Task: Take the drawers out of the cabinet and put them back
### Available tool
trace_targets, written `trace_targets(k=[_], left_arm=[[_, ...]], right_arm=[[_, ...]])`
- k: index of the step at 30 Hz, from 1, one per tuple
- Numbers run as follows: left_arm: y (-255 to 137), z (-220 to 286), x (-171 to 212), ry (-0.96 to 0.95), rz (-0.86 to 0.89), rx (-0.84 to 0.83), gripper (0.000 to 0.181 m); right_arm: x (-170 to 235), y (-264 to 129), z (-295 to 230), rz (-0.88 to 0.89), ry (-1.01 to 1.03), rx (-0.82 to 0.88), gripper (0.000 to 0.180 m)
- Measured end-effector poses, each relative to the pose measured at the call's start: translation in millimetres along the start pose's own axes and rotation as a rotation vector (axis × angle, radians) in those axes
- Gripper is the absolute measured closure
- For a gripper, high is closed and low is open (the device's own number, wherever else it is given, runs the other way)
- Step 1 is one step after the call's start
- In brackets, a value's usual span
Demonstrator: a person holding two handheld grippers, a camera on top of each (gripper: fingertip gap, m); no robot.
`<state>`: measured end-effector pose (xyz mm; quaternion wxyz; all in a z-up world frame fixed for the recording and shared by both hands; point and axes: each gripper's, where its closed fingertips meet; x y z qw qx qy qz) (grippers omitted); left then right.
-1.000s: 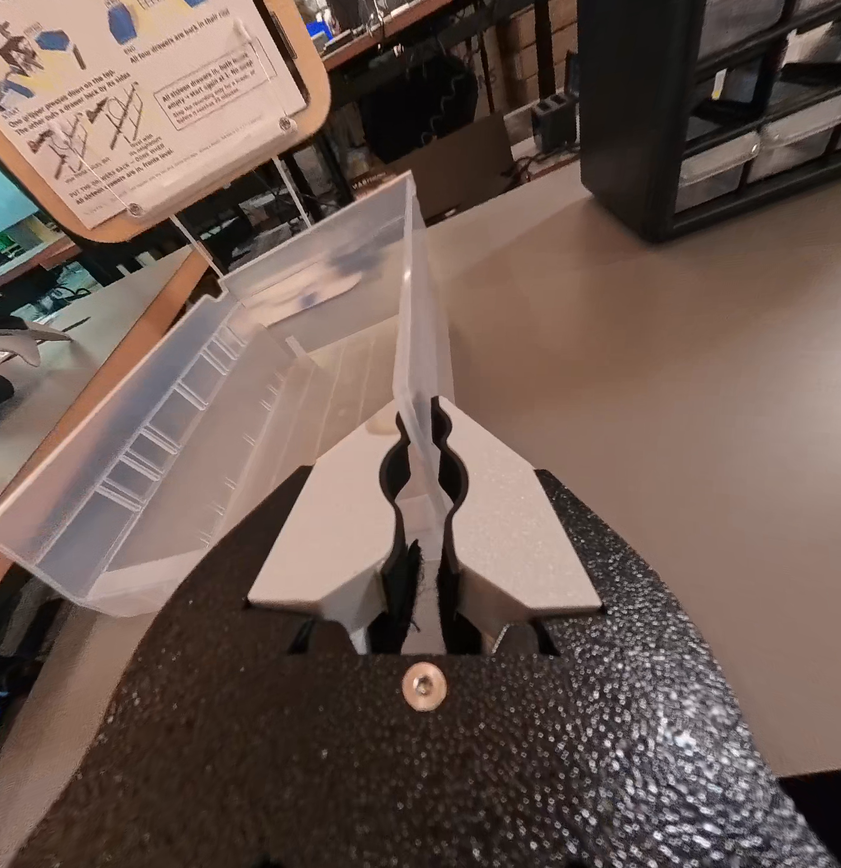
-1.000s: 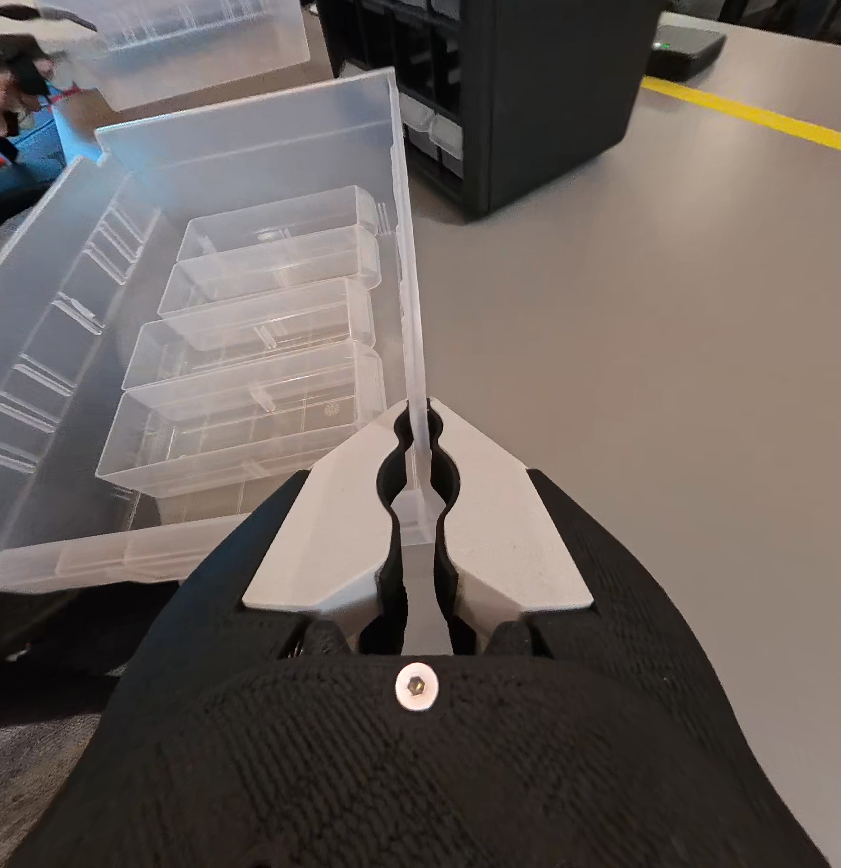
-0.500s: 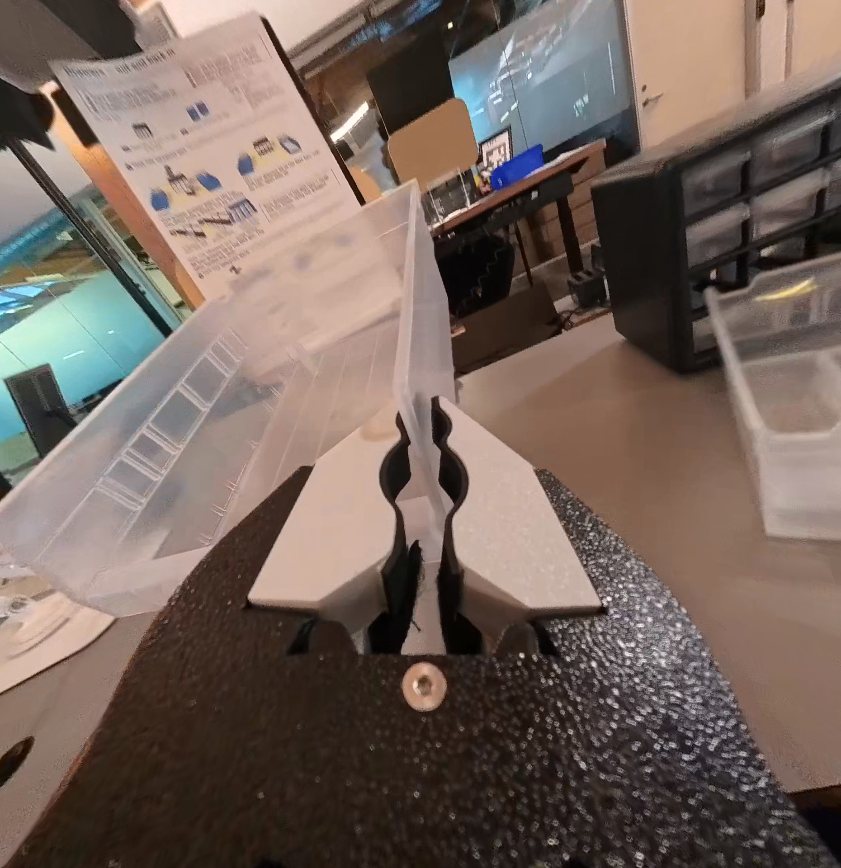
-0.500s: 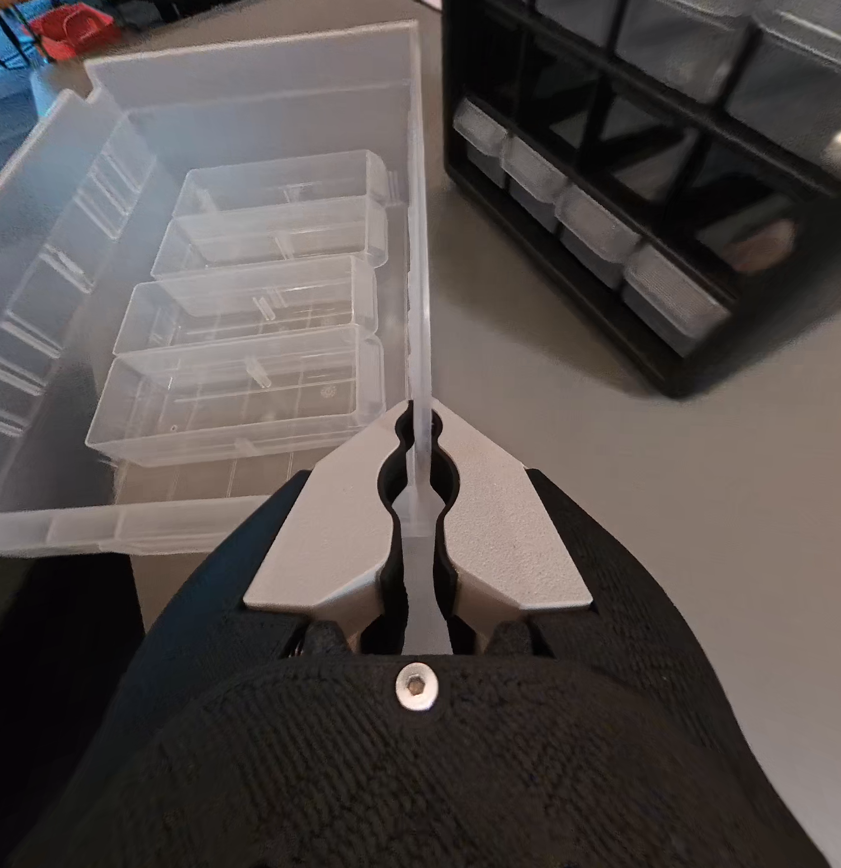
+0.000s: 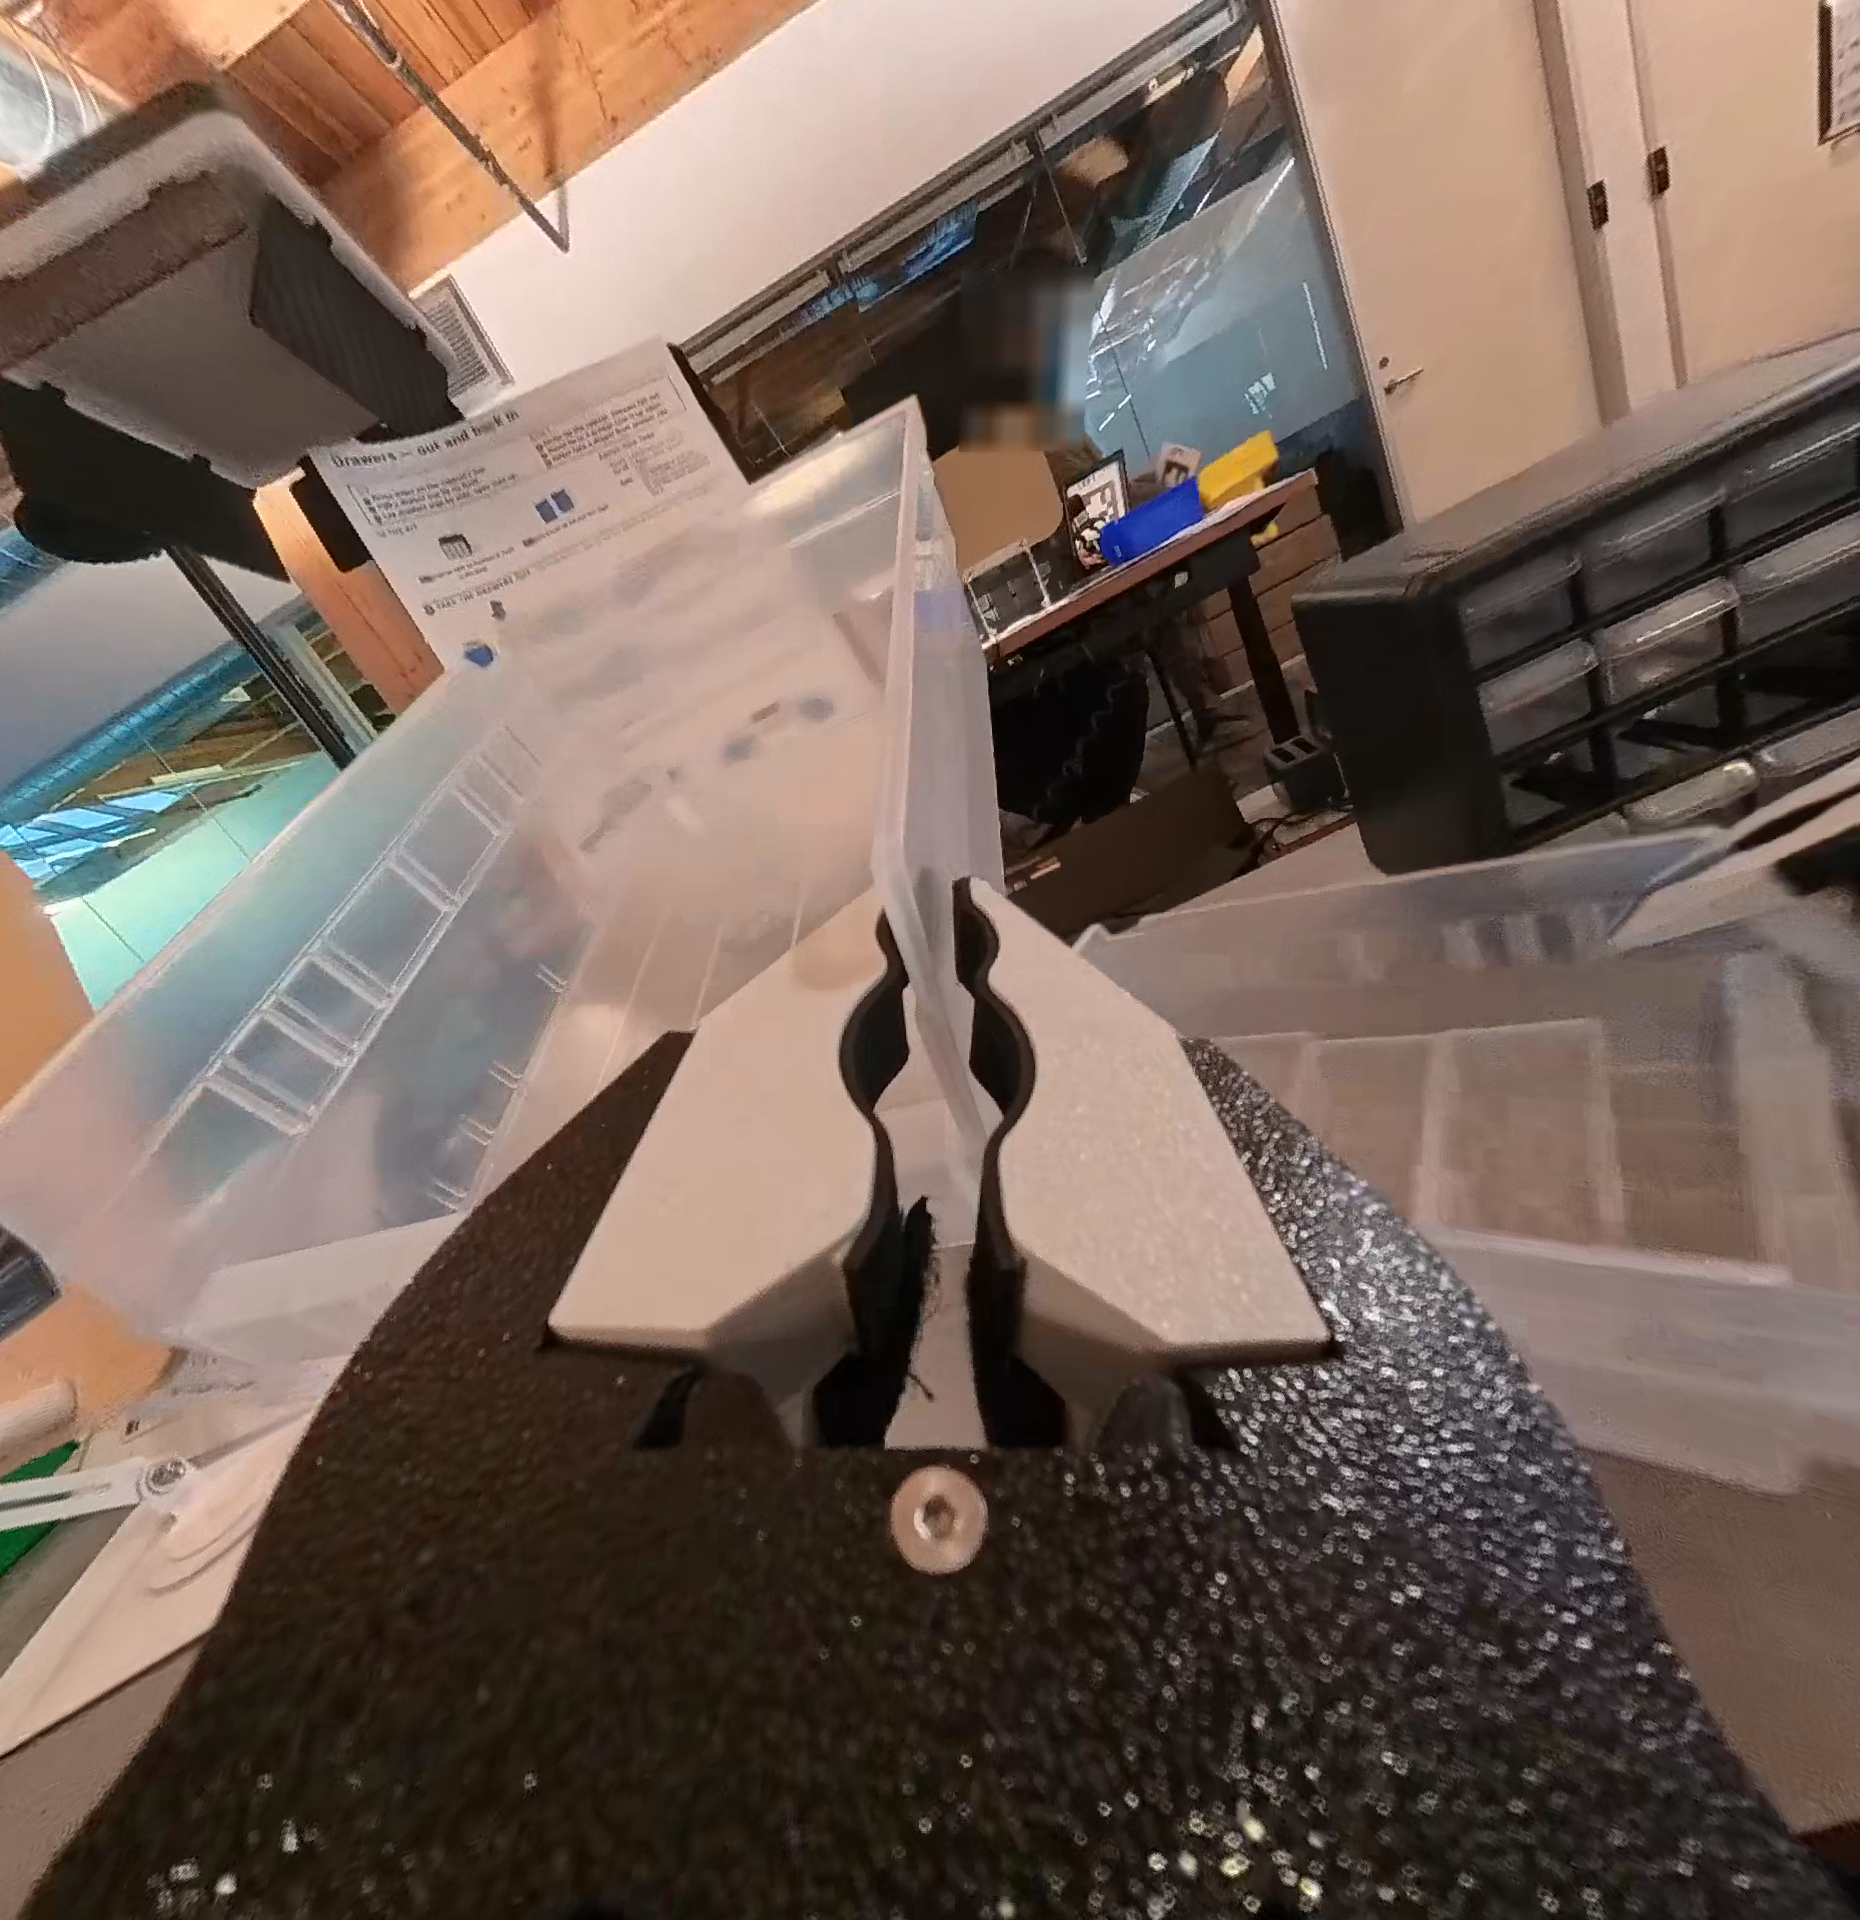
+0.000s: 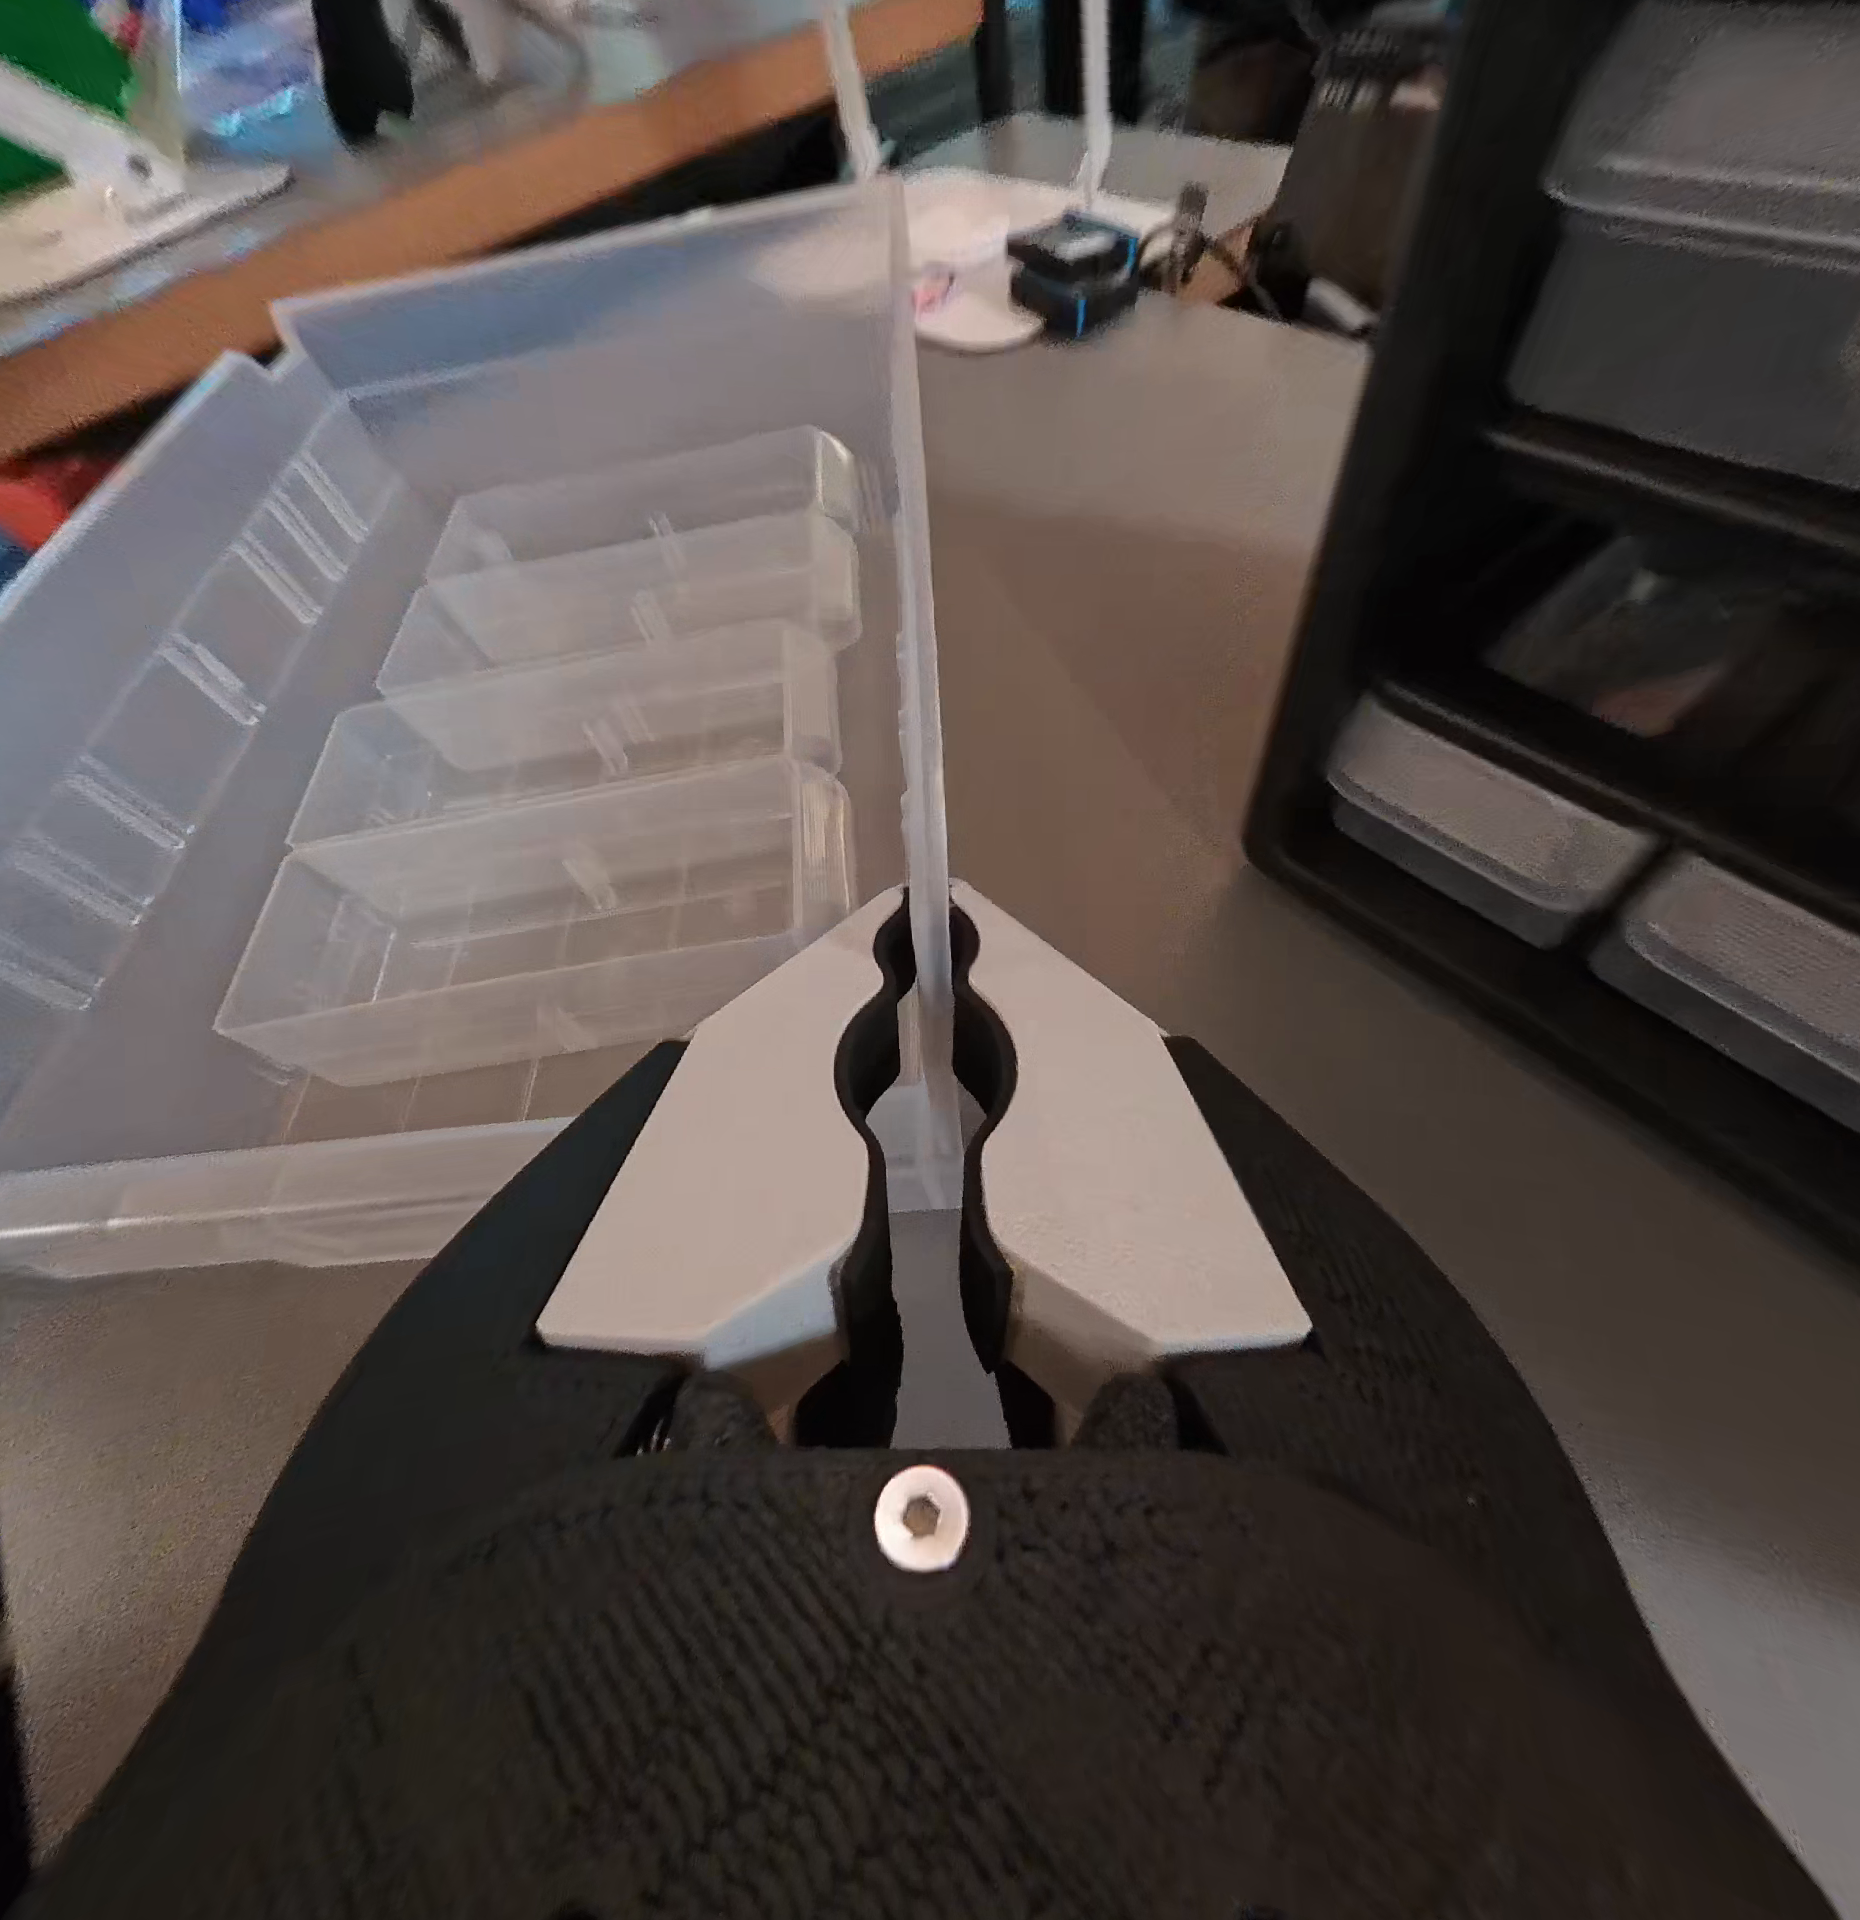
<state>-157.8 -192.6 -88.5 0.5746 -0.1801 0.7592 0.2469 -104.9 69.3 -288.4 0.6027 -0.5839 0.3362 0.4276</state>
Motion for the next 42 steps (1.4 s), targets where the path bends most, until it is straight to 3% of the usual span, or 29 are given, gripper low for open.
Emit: trace_targets(k=[2, 4, 5, 8, 11, 14, 21, 24, 27, 30, 34, 37, 42], left_arm=[[1, 3, -8, 0.004, 0.014, 0.009, 0.178], [2, 9, -16, 0.009, 0.029, 0.024, 0.178], [3, 13, -20, 0.013, 0.038, 0.034, 0.178], [4, 32, -32, 0.029, 0.067, 0.091, 0.179], [3, 63, -42, 0.072, 0.092, 0.194, 0.178], [6, 107, -54, 0.086, 0.129, 0.335, 0.179], [7, 246, -83, -0.016, 0.222, 0.776, 0.179], [3, 310, -88, -0.056, 0.217, 0.969, 0.179], [-3, 376, -87, -0.120, 0.183, 1.157, 0.179], [-11, 440, -73, -0.195, 0.117, 1.322, 0.179], [0, 513, -48, -0.202, 0.031, 1.412, 0.176], [16, 562, -21, -0.161, -0.025, 1.412, 0.176], [53, 603, 14, -0.172, -0.119, 1.305, 0.177]], right_arm=[[-13, 20, -13, 0.057, 0.010, 0.052, 0.176], [-25, 32, -47, 0.126, -0.007, -0.050, 0.146], [-31, 32, -62, 0.158, -0.034, -0.104, 0.143], [-42, -9, -53, 0.265, -0.242, -0.033, 0.134], [-48, -104, -11, 0.450, -0.331, 0.171, 0.137], [-30, -215, 39, 0.572, -0.292, 0.430, 0.137], [76, -436, 123, 0.444, -0.198, 1.122, 0.144], [93, -508, 133, 0.515, -0.130, 1.284, 0.142], [120, -556, 147, 0.502, -0.077, 1.421, 0.143], [150, -589, 155, 0.440, -0.023, 1.557, 0.147], [156, -608, 152, 0.552, 0.034, 1.542, 0.155], [166, -604, 158, 0.616, 0.128, 1.481, 0.155], [163, -585, 166, 0.546, 0.107, 1.431, 0.156]])
Point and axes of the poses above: each gripper's, where its closed fingertips meet, y out along the fingers, x out of its underside, z = x × y across the jaws, and after that the axes turned 15 degrees about -y, right-handed
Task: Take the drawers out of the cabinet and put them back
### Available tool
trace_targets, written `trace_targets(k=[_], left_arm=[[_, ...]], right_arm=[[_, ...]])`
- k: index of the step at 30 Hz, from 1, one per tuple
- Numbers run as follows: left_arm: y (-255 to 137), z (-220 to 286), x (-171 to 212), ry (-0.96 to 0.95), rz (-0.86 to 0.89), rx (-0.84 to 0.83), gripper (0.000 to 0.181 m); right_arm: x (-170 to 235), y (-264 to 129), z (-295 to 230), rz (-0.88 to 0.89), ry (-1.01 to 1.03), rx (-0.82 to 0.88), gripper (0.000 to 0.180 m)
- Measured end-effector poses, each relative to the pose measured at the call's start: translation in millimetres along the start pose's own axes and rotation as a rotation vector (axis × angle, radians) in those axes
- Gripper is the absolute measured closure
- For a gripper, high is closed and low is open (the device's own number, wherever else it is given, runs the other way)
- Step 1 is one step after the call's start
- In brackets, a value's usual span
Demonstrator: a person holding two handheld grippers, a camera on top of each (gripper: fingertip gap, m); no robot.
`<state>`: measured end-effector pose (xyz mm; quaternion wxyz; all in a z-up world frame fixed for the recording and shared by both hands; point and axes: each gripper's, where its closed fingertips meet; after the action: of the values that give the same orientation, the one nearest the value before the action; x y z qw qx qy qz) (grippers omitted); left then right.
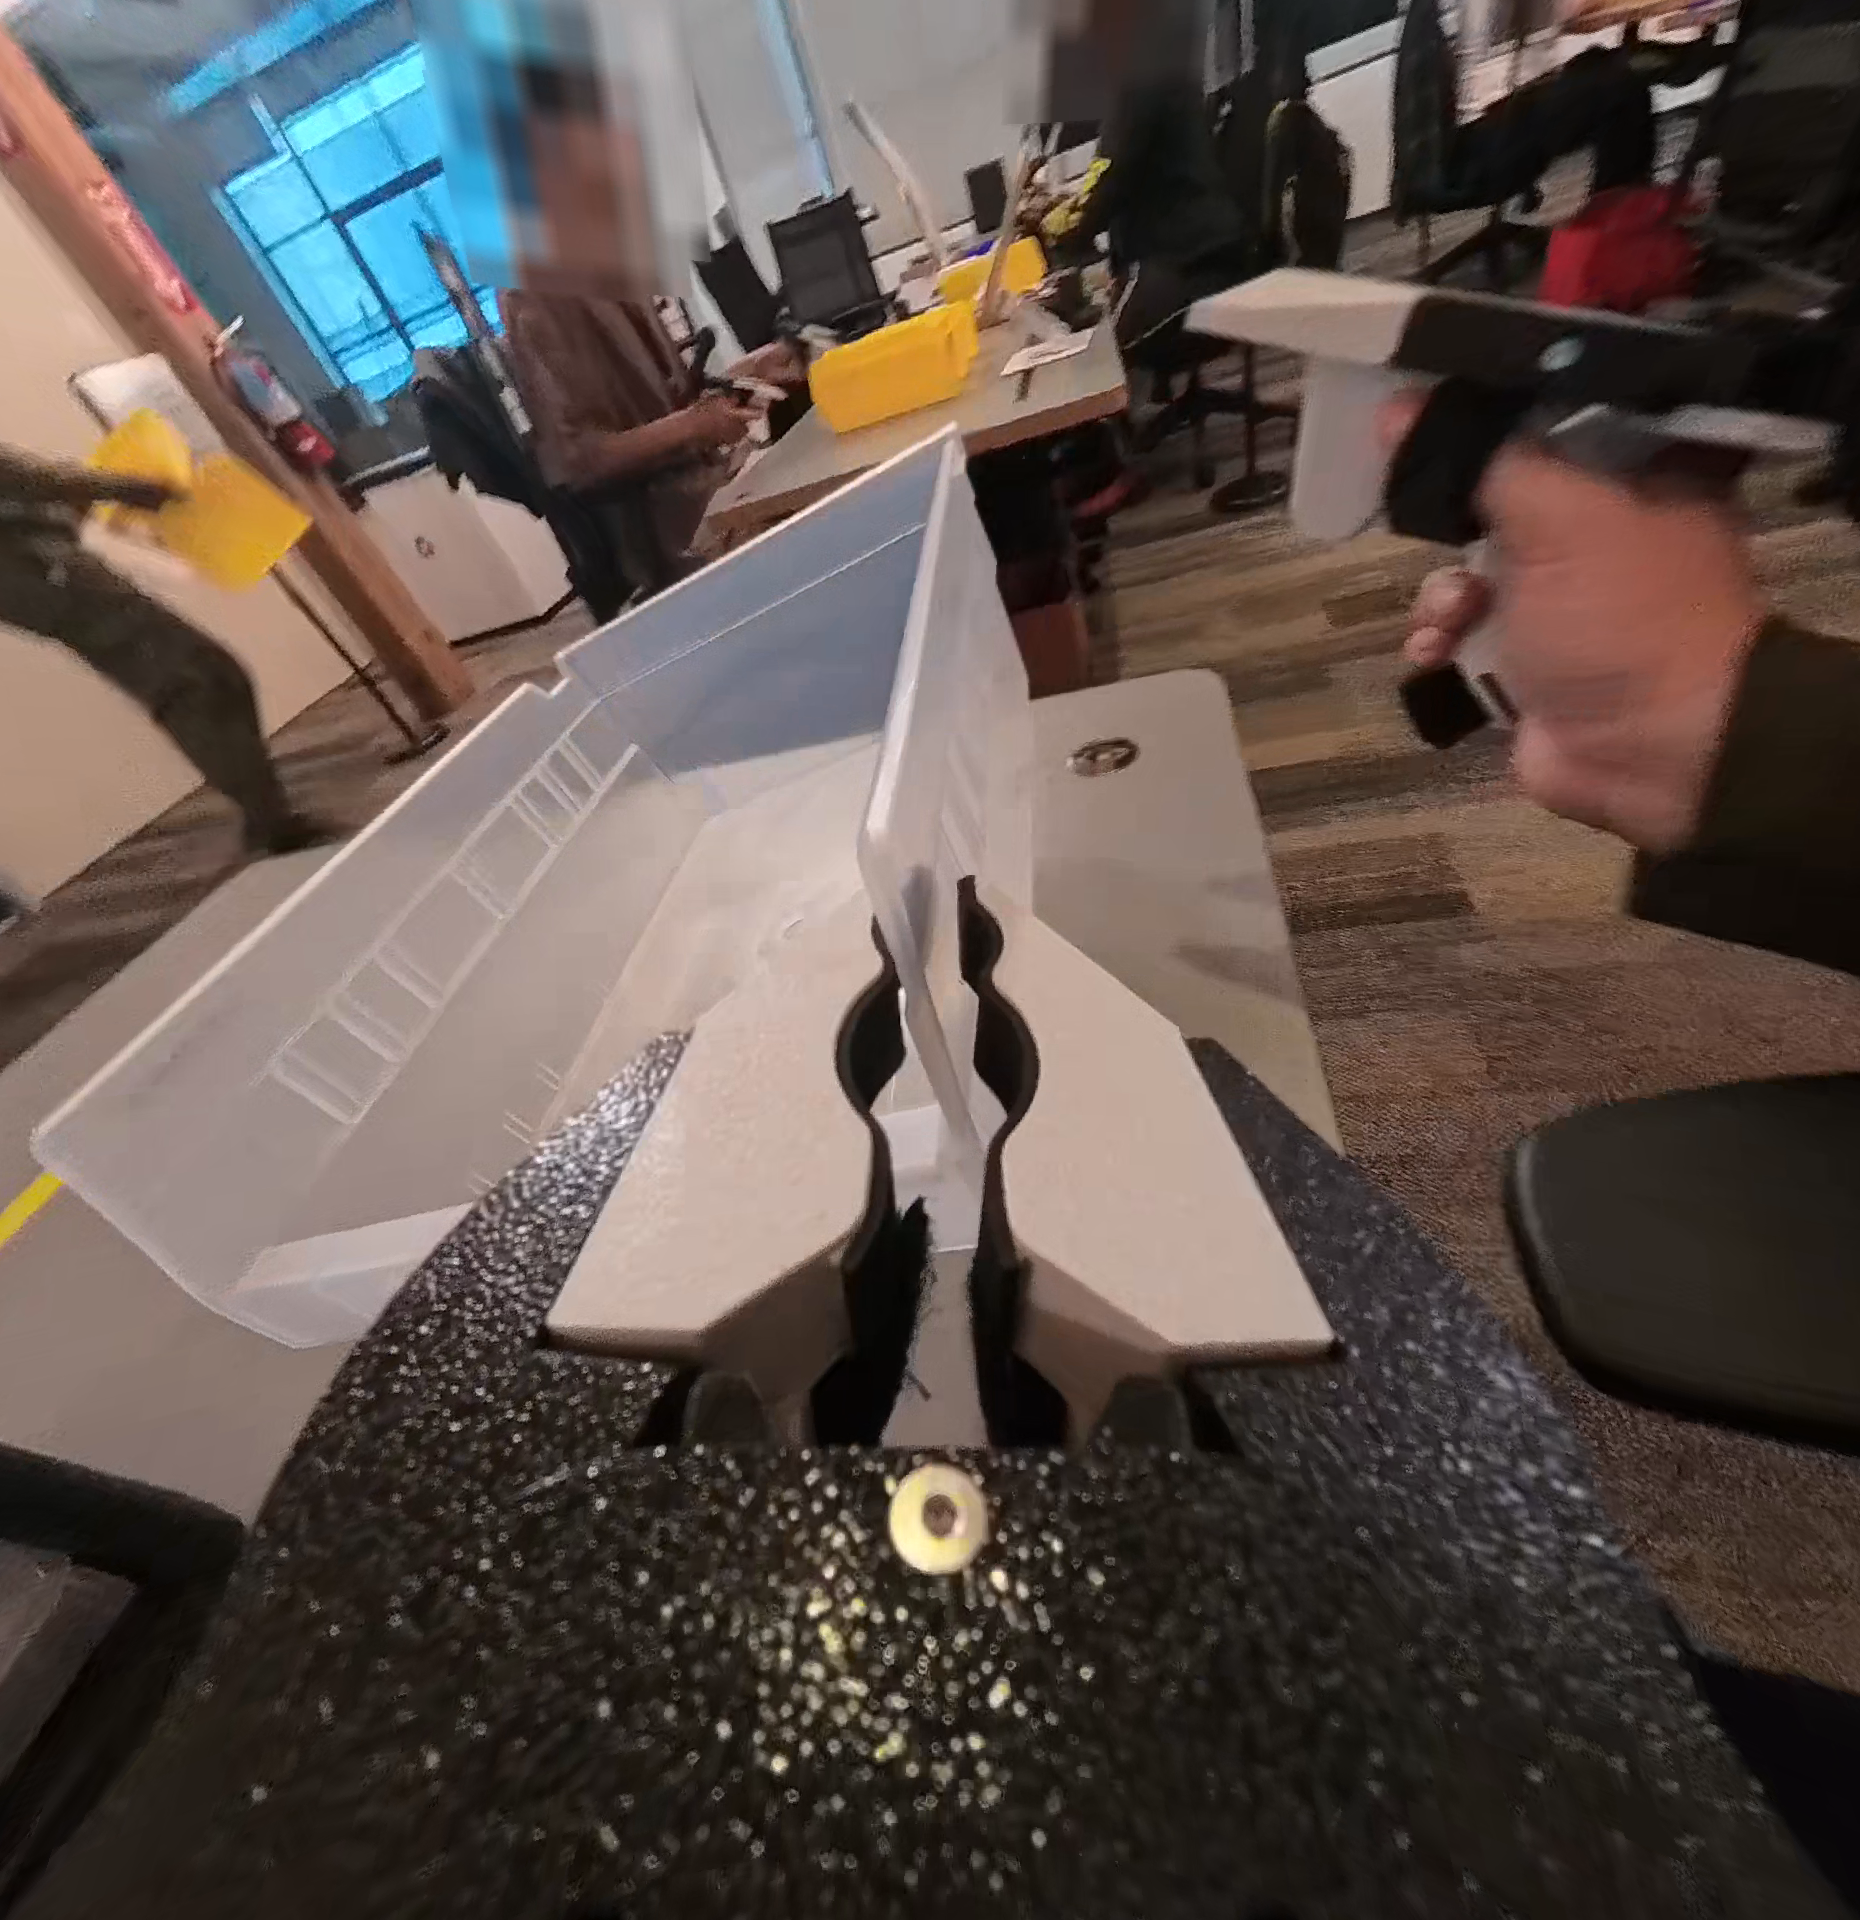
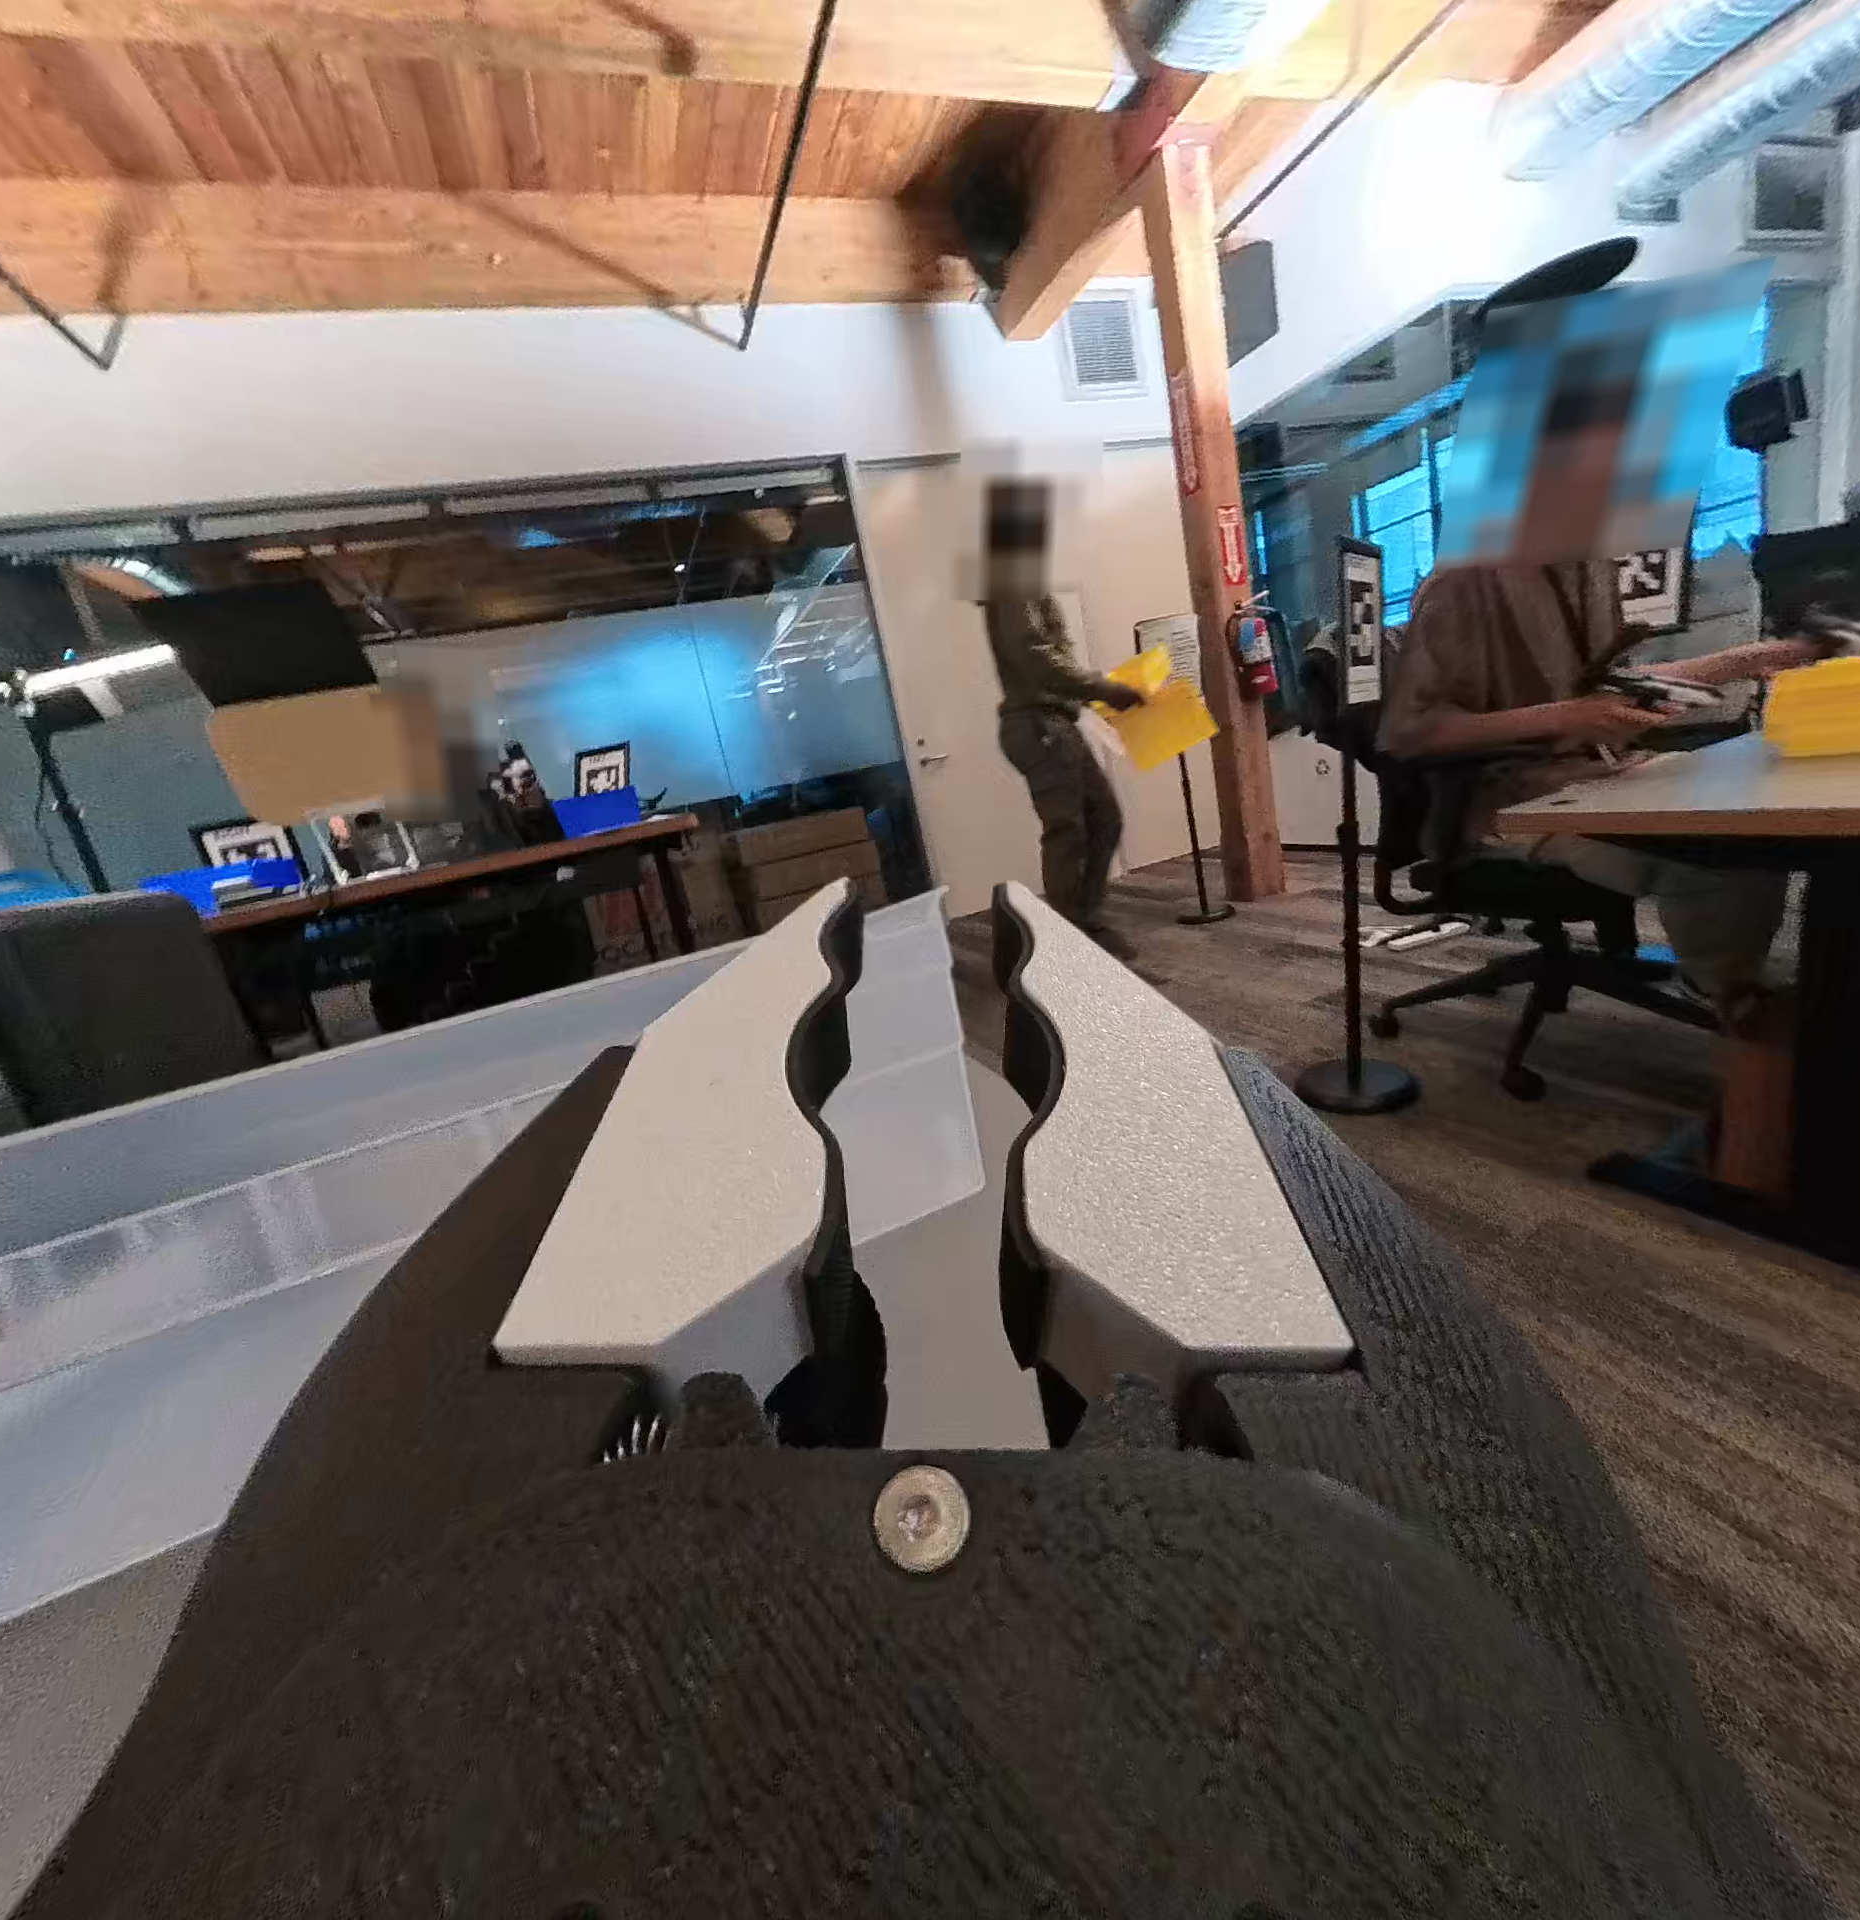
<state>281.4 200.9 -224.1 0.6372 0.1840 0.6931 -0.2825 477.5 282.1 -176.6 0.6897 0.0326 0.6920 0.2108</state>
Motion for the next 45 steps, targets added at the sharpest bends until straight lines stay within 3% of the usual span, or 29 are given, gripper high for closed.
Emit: trace_targets(k=[8, 10, 12, 14, 17, 19, 22, 26, 30, 33, 38, 41, 43, 45], left_arm=[[15, -22, 35, -0.037, -0.007, -0.091, 0.177], [9, -17, 23, -0.025, 0.063, -0.095, 0.151], [0, -6, 9, -0.017, 0.083, -0.089, 0.107], [-16, 0, 2, -0.030, 0.052, -0.086, 0.075], [-66, -8, -5, -0.075, 0.060, -0.113, 0.066], [-112, -26, -10, -0.114, 0.095, -0.172, 0.066], [-195, -62, -14, -0.145, 0.137, -0.345, 0.067], [-311, -100, -13, -0.124, 0.132, -0.678, 0.069], [-415, -125, -5, -0.101, 0.121, -1.038, 0.068], [-481, -137, 3, -0.117, 0.217, -1.232, 0.071], [-546, -146, 19, -0.104, 0.222, -1.403, 0.076], [-571, -154, 32, -0.128, 0.188, -1.469, 0.076], [-583, -157, 38, -0.152, 0.208, -1.485, 0.077], [-590, -157, 36, -0.160, 0.266, -1.476, 0.080]], right_arm=[[10, 14, -51, -0.064, -0.188, -0.132, 0.155], [11, 16, -65, -0.064, -0.200, -0.160, 0.146], [12, 17, -86, -0.056, -0.173, -0.206, 0.122], [17, 17, -108, -0.085, -0.143, -0.233, 0.084], [28, 13, -137, -0.172, -0.132, -0.231, 0.039], [30, 8, -160, -0.206, -0.169, -0.247, 0.028], [14, -3, -196, -0.171, -0.253, -0.297, 0.043], [25, -6, -233, -0.211, -0.394, -0.347, 0.043], [55, 3, -222, -0.320, -0.404, -0.308, 0.047], [63, 1, -198, -0.383, -0.318, -0.269, 0.045], [61, -2, -150, -0.425, -0.402, -0.147, 0.053], [68, -1, -107, -0.493, -0.379, -0.034, 0.066], [74, 0, -101, -0.536, -0.319, -0.066, 0.082], [73, 1, -114, -0.521, -0.279, -0.128, 0.081]])
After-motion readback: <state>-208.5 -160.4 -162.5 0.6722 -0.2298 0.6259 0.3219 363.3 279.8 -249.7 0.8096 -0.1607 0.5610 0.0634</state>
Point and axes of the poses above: each gripper's, where its closed fingertips meet, y out along the fingers, x out of its underside, z = x × y across the jaws, and after that the axes turned 15 degrees about -y, right-handed
